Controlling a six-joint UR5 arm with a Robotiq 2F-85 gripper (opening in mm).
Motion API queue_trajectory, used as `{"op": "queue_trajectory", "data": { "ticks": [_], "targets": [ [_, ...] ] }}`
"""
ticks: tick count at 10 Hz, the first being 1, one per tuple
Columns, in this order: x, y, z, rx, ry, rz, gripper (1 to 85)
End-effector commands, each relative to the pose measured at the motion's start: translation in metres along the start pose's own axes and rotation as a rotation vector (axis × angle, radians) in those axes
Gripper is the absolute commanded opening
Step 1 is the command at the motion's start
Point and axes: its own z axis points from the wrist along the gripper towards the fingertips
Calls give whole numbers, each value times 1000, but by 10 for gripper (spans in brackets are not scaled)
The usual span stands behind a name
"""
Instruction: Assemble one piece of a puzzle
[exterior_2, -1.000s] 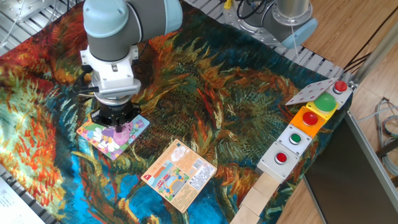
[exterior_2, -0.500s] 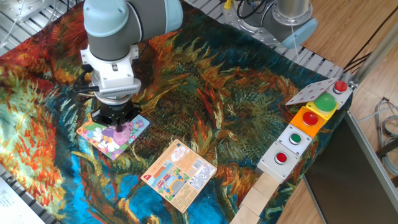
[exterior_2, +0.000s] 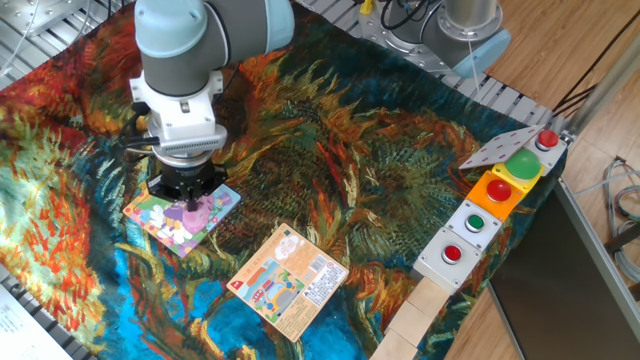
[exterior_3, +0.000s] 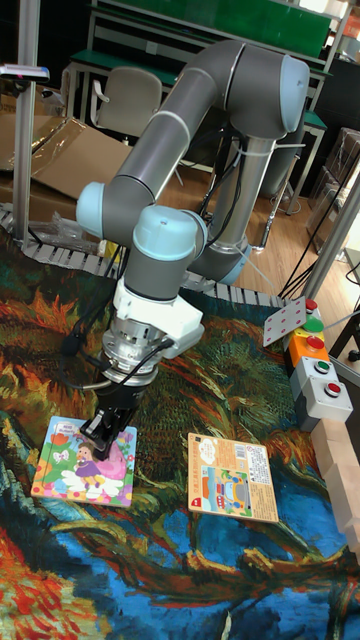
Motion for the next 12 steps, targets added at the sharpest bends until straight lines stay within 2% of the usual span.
{"op": "queue_trajectory", "data": {
  "ticks": [1, 8, 11, 12],
  "targets": [
    [0, 1, -2, -6, -9, 17, 13],
    [3, -3, -5, -4, -9, 1, 13],
    [-1, -7, -10, -5, -7, -7, 13],
    [-7, -5, -16, -10, -7, 11, 13]
  ]
}}
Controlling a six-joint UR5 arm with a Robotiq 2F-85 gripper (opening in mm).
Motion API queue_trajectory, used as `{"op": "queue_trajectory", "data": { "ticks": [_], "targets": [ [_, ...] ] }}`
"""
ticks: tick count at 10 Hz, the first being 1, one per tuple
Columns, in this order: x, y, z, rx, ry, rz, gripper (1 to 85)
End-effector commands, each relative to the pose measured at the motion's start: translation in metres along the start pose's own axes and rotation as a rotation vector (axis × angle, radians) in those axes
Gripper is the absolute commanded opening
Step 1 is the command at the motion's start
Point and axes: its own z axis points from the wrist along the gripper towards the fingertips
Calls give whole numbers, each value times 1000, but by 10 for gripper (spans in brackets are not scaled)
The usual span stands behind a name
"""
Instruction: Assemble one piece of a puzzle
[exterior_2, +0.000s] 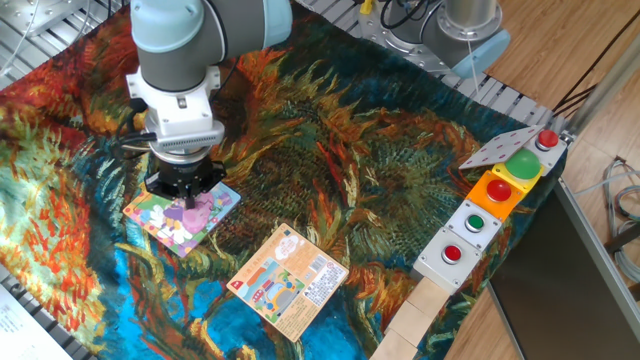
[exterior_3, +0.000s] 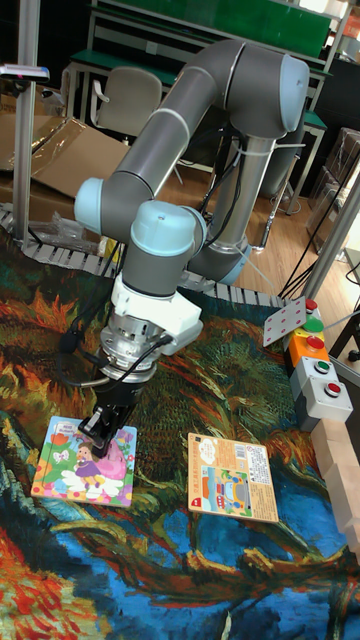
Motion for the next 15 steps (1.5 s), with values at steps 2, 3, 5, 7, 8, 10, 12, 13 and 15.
{"op": "queue_trajectory", "data": {
  "ticks": [2, 3, 5, 7, 8, 10, 12, 13, 15],
  "targets": [
    [-21, 3, -18, -24, -20, 52, 13],
    [-27, 6, -20, -35, -39, 68, 13],
    [-28, 6, -20, -34, -40, 106, 13],
    [-33, 9, -20, -51, -58, 151, 13],
    [-33, 8, -20, -47, -59, 154, 13],
    [-36, 13, -17, -45, -55, 160, 13],
    [-43, 26, -10, -41, -49, 168, 13],
    [-37, 24, -8, -16, -23, 160, 13],
    [-32, 27, -10, -36, -9, 125, 13]
  ]
}}
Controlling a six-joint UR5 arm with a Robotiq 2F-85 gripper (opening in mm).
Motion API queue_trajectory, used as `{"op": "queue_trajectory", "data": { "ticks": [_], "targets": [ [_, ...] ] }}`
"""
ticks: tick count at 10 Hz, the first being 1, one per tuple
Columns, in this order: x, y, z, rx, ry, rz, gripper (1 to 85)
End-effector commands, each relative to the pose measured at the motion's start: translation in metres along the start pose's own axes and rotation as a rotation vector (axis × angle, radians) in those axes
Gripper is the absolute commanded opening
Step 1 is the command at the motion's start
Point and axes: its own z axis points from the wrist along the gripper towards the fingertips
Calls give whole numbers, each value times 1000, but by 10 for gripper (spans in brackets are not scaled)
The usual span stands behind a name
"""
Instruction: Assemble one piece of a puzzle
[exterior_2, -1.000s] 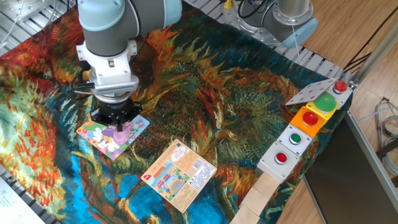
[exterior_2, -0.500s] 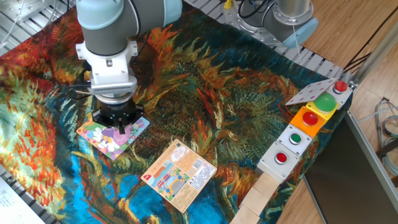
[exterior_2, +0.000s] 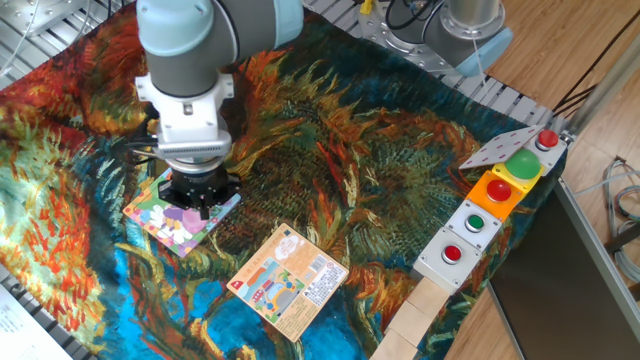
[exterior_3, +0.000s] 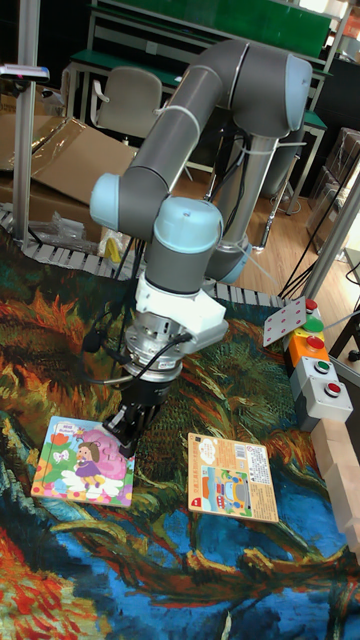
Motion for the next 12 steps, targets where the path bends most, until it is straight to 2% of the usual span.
{"op": "queue_trajectory", "data": {
  "ticks": [1, 3, 4, 5, 8, 12],
  "targets": [
    [-1, 11, 1, -29, -1, 2, 13],
    [-4, 9, 2, -16, -6, -8, 13],
    [-7, 11, 3, -19, -9, -13, 13],
    [-9, 16, 4, -38, -14, -20, 13],
    [-17, 26, 7, -46, -22, -34, 13],
    [-15, 24, 7, -38, -15, -57, 13]
  ]
}}
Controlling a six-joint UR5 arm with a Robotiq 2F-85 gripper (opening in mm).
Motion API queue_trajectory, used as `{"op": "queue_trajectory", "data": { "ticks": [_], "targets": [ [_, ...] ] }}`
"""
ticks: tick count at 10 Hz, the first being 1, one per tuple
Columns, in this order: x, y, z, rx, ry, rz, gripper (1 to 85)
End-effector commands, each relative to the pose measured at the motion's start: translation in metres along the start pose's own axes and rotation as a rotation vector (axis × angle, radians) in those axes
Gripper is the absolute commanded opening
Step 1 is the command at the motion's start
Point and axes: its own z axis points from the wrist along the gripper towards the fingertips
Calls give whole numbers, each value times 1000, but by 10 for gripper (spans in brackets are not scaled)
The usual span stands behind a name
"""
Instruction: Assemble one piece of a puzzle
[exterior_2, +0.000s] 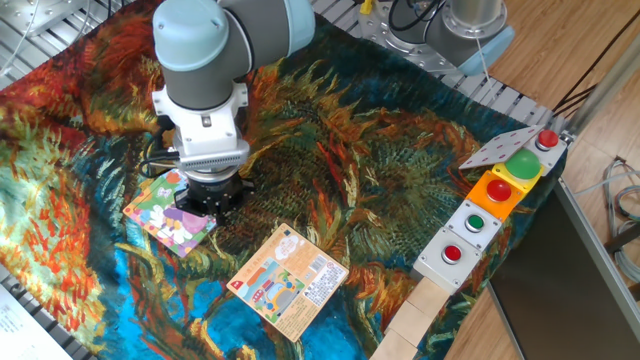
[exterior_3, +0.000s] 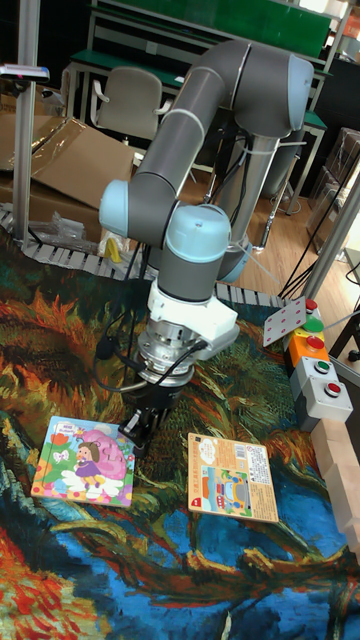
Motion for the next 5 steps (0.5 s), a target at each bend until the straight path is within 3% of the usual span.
{"op": "queue_trajectory", "data": {
  "ticks": [1, 5],
  "targets": [
    [-2, 0, 0, -3, -11, 0, 13],
    [2, -3, 1, -3, -11, -6, 13]
  ]
}}
